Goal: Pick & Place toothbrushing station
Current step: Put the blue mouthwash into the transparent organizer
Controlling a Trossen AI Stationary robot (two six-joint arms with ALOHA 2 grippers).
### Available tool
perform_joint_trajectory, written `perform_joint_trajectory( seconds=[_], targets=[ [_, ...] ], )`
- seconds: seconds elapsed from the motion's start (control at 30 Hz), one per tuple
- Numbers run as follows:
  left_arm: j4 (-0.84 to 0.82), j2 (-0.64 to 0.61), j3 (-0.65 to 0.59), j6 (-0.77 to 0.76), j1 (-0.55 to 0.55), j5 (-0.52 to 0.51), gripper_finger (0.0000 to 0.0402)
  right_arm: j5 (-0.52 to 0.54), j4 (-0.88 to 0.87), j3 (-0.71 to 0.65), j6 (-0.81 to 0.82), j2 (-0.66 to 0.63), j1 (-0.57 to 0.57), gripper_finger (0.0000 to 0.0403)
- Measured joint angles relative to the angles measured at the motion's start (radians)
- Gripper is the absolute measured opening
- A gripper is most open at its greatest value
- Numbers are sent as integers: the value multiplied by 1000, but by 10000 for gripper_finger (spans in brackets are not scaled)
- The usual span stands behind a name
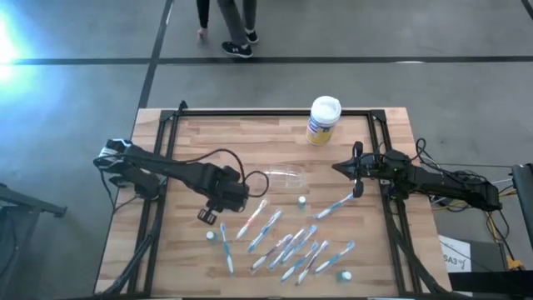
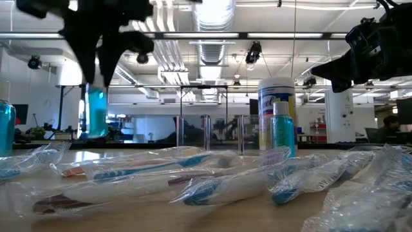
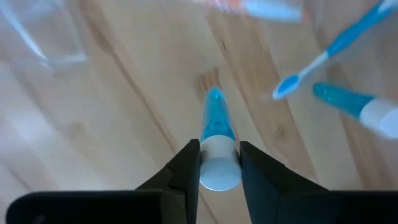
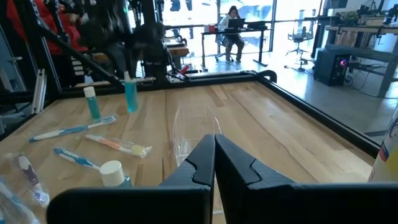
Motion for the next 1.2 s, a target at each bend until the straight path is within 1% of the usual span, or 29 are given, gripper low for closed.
perform_joint_trajectory(
  seconds=[0.27, 0.37, 0.47, 0.53, 0.6, 0.8, 0.93, 1.07, 1.2],
  targets=[
    [-36, 6, 235, -22, 44, -34, 86, 0, 0, 0, 0, 0, 0, 8],
    [-39, 18, 317, -4, 64, -35, 65, 1, 0, 0, 0, 0, 0, 8],
    [-67, 36, 384, 14, 82, -56, 40, 1, 0, 0, -2, 0, 0, 8],
    [-82, 47, 414, 31, 95, -62, 15, 1, 0, 0, -13, 0, 0, 8],
    [-80, 58, 430, 40, 107, -69, 4, 1, 0, 0, -15, 0, 0, 8],
    [-113, 93, 408, 15, 140, -70, 4, 1, -1, 0, -15, 5, 0, 8],
    [-80, 96, 365, -24, 139, -66, 5, 0, -3, 0, -15, 6, 0, 8],
    [8, 84, 292, -139, 139, -39, 29, 0, -4, 0, -15, 6, 0, 8],
    [104, 75, 168, -307, 139, -37, 60, 0, -6, 0, -10, 6, 0, 8]
  ],
)
